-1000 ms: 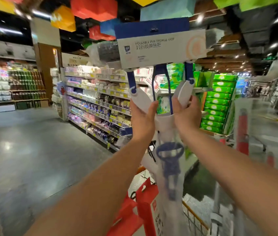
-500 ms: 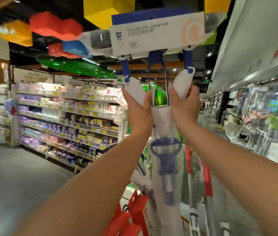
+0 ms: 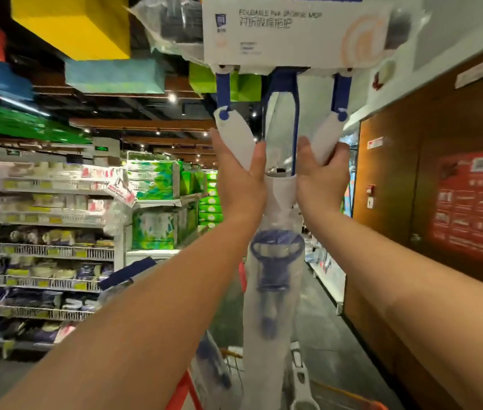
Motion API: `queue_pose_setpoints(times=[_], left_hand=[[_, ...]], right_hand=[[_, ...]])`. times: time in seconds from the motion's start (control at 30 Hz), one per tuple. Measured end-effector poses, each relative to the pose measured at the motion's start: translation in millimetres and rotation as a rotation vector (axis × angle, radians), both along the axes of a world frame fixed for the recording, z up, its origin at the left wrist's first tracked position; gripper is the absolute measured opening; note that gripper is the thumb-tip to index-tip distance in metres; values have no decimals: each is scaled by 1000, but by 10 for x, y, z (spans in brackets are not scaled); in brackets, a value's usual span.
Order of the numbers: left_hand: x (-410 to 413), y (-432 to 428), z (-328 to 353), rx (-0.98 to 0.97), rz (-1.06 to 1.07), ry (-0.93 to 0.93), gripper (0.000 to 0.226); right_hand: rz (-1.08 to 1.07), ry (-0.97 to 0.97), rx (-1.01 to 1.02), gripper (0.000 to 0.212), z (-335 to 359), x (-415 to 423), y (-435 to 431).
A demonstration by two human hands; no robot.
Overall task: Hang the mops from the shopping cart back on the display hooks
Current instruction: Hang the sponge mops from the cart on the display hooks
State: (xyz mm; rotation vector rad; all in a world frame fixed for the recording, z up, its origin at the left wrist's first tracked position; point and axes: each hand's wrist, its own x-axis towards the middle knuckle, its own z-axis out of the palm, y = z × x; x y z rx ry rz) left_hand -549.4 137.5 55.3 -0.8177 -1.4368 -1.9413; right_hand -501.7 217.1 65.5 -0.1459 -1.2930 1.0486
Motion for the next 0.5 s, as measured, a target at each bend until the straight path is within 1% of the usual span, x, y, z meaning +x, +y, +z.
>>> queue_pose_setpoints(times=[0.13, 0.23, 0.37, 0.43, 0.5], left_hand=[[461, 128, 188, -14, -38, 68, 77], [857, 254, 285, -3, -119, 93, 76], [1522, 393, 385, -25, -245, 142, 75], [1890, 468, 420, -50, -266, 181, 78], [2297, 531, 432, -23, -328, 209, 91]], right_hand=[[-64, 23, 5, 32, 134, 551, 98], [-137, 15, 14, 33, 205, 1030, 183], [-300, 8, -17, 45, 253, 1743, 288], [-346, 31, -48, 39, 265, 2126, 361], [-376, 50, -73, 32, 271, 2535, 395]])
